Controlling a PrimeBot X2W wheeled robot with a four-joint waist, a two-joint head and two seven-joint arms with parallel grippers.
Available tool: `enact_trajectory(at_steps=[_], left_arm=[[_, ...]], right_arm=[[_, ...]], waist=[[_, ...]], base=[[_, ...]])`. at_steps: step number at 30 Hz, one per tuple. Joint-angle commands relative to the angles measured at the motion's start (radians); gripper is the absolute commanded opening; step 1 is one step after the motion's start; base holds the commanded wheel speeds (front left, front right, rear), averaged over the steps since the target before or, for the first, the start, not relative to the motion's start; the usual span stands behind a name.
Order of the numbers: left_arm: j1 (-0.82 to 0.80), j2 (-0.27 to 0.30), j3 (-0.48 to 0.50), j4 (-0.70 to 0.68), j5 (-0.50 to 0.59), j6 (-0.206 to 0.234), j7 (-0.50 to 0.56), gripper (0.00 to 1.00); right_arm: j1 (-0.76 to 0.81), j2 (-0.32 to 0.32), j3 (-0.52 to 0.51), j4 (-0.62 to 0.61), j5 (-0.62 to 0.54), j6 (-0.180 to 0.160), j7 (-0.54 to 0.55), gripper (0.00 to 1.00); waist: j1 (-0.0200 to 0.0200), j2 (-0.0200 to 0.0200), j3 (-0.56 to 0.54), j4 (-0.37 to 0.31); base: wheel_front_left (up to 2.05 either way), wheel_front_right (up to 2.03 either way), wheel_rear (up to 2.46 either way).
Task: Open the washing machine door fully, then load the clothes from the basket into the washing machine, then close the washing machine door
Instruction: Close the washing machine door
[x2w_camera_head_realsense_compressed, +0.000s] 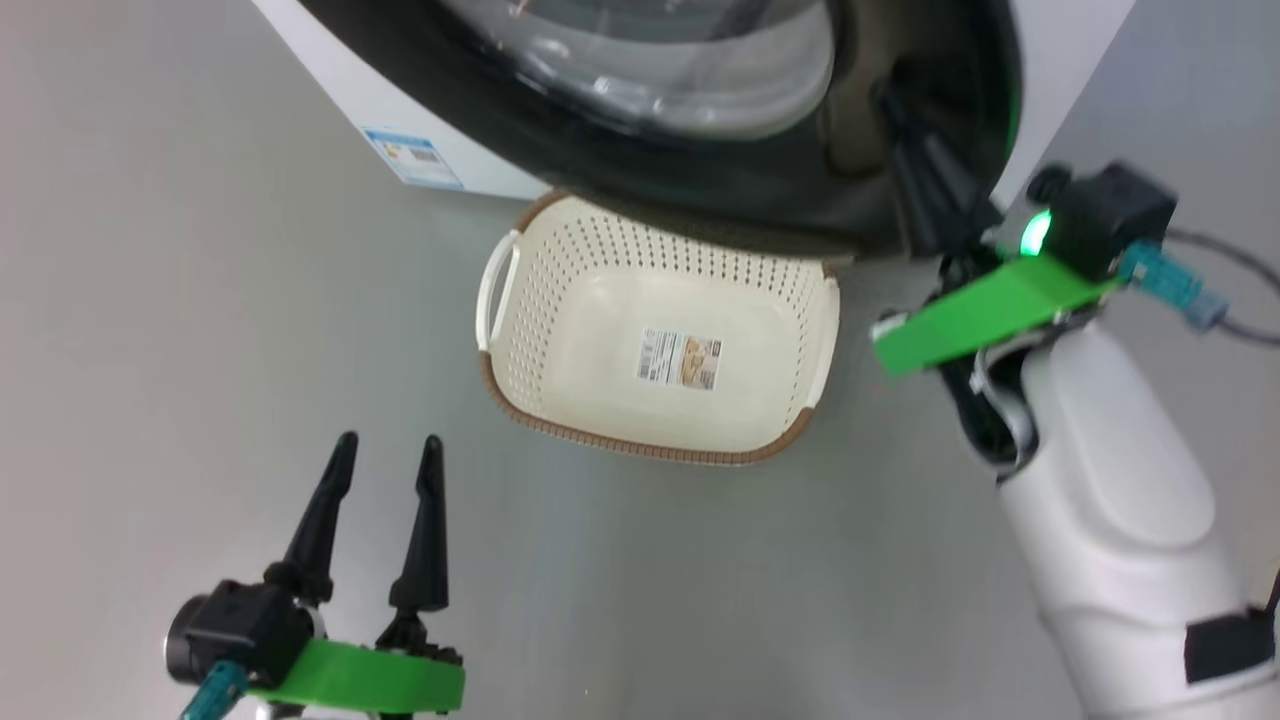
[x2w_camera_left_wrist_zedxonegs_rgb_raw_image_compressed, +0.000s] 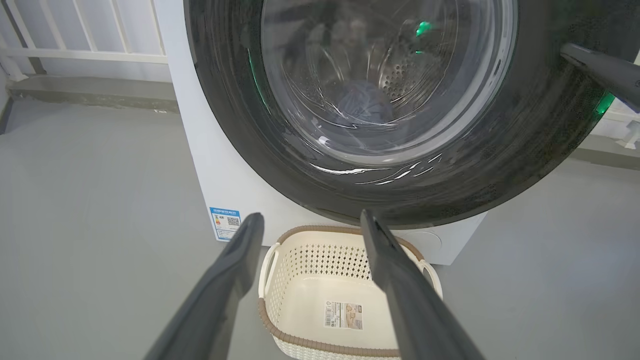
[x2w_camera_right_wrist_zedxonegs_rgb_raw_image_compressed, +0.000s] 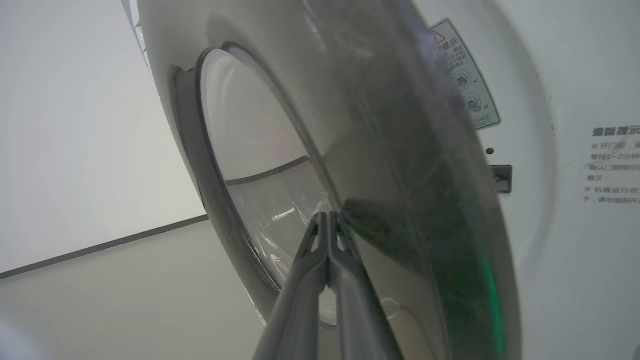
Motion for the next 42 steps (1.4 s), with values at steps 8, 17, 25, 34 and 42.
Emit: enact_trajectory(at_steps=[8, 17, 25, 34, 42], left_arm=[[-0.077, 0.014, -0.015, -0.01, -0.022, -0.01, -0.005, 1.0], [-0.128, 0.014, -0.03, -0.002, -0.026, -0.02, -0.005, 1.0], [-0.156, 0.013, -0.037, 0.007, -0.027, -0.027, -0.005, 1.0], [-0.155, 0.013, -0.021, 0.017, -0.024, -0.031, -0.005, 1.0], [-0.132, 0.013, 0.014, 0.017, -0.01, -0.033, -0.005, 1.0]], right_arm=[[-0.189, 0.01, -0.044, 0.02, -0.027, 0.0, -0.005, 0.0], [-0.349, 0.012, -0.116, 0.059, -0.03, 0.0, -0.005, 0.0], [-0.407, 0.013, -0.169, 0.086, -0.028, 0.0, -0.005, 0.0], [-0.373, 0.015, -0.089, 0.122, 0.013, 0.0, -0.005, 0.0], [-0.247, 0.013, 0.014, 0.105, 0.136, 0.0, -0.005, 0.0]], waist=[[0.0, -0.0001, 0.112, 0.015], [0.0, -0.0001, 0.182, 0.003], [0.0, -0.0001, 0.196, -0.009], [0.0, -0.0001, 0.169, -0.026], [0.0, -0.0001, 0.101, -0.051]], base=[[0.0, 0.0, 0.0], [0.0, 0.0, 0.0], [0.0, 0.0, 0.0], [0.0, 0.0, 0.0], [0.0, 0.0, 0.0]])
